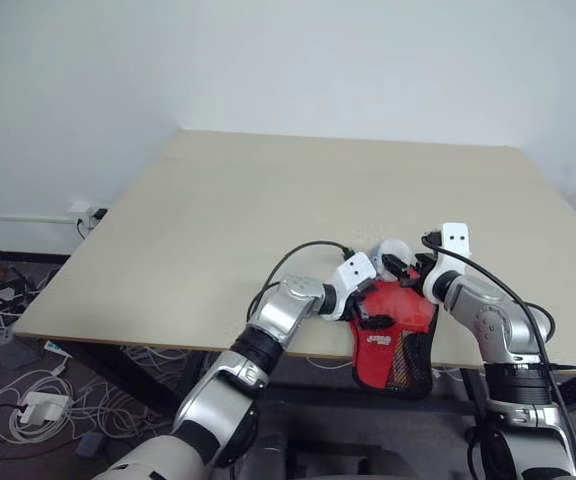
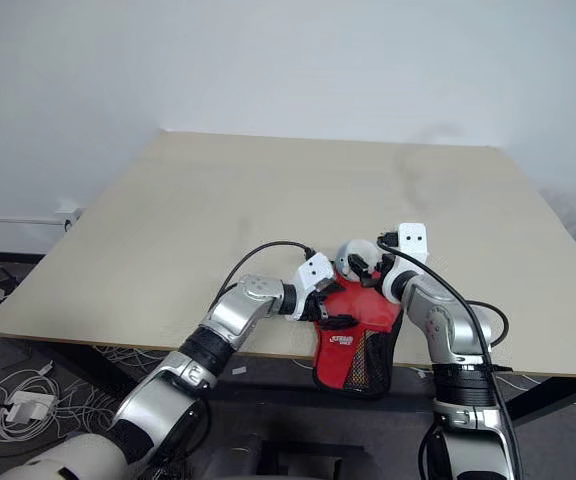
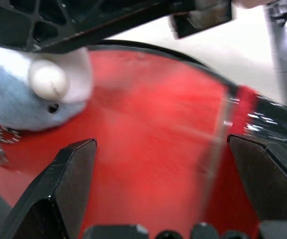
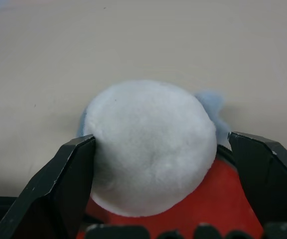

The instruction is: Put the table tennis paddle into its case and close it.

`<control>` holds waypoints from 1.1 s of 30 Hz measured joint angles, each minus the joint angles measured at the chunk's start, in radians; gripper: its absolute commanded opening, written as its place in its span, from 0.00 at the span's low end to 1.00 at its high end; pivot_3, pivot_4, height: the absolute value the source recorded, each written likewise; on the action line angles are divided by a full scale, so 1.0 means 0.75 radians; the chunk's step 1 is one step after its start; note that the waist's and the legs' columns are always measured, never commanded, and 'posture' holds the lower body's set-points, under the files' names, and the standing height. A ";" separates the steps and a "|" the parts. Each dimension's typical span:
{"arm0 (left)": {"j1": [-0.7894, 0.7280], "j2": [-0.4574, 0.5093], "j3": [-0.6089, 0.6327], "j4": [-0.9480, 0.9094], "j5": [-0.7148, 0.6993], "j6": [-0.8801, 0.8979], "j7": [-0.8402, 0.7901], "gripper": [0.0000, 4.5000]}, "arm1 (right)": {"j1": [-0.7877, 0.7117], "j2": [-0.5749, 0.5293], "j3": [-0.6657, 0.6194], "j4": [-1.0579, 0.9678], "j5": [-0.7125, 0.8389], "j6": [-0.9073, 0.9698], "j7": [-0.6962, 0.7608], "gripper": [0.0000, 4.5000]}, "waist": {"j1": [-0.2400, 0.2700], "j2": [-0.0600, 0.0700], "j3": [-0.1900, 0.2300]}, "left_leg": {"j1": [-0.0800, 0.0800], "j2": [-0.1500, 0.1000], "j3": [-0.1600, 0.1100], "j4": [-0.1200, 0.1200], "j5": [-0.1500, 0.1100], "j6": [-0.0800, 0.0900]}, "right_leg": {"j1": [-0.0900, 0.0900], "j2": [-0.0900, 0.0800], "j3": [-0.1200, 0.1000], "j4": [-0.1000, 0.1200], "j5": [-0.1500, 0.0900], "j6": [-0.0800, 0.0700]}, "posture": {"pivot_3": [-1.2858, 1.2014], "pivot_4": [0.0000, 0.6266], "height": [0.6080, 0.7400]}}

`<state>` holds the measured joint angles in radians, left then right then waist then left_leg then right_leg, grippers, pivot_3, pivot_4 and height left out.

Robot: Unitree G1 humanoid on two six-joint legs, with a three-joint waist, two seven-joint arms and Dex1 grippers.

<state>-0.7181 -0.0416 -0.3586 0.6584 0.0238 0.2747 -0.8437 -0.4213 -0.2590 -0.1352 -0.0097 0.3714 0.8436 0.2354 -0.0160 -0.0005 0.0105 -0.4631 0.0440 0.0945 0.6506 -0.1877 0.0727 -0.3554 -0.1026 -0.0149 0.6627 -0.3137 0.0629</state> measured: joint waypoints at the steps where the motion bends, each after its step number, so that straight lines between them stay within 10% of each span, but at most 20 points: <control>1: -0.009 -0.014 -0.002 0.025 0.008 -0.020 0.019 1.00 | -0.002 0.001 0.000 0.001 -0.001 0.000 -0.002 0.99 | 0.000 0.000 0.000 | 0.000 0.000 0.000 0.000 0.000 0.000 | 0.000 0.000 0.000 0.000 0.000 0.000 | 0.52 0.00 0.81; 9: -0.038 -0.018 -0.074 0.050 0.091 -0.100 0.068 1.00 | -0.024 0.009 0.014 0.041 -0.013 0.002 -0.002 0.91 | -0.001 0.001 -0.001 | 0.000 0.000 0.000 0.000 0.000 0.000 | 0.000 0.000 0.000 0.000 0.000 0.000 | 0.52 0.00 0.81; 22: -0.024 0.007 -0.074 -0.002 0.099 -0.037 0.062 1.00 | -0.051 0.037 0.052 0.058 -0.018 0.005 0.035 0.00 | -0.005 0.001 -0.001 | 0.001 0.001 0.000 -0.001 0.000 0.000 | 0.000 0.001 0.000 0.000 0.000 0.000 | 0.52 0.00 0.81; 33: -0.033 0.013 -0.087 -0.032 0.103 0.029 0.060 1.00 | -0.273 0.122 0.003 0.379 -0.110 -0.253 -0.138 0.00 | -0.010 0.002 -0.001 | 0.001 0.001 0.001 -0.002 0.003 -0.005 | 0.000 0.001 0.000 0.001 0.000 0.000 | 0.52 0.00 0.81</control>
<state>-0.7432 -0.0316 -0.4242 0.6344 0.1010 0.2964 -0.7988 -0.6264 -0.1678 -0.1329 0.2748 0.2887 0.6535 0.1317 -0.0238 0.0006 0.0098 -0.4621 0.0446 0.0954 0.6494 -0.1858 0.0693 -0.3555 -0.1021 -0.0150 0.6631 -0.3137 0.0629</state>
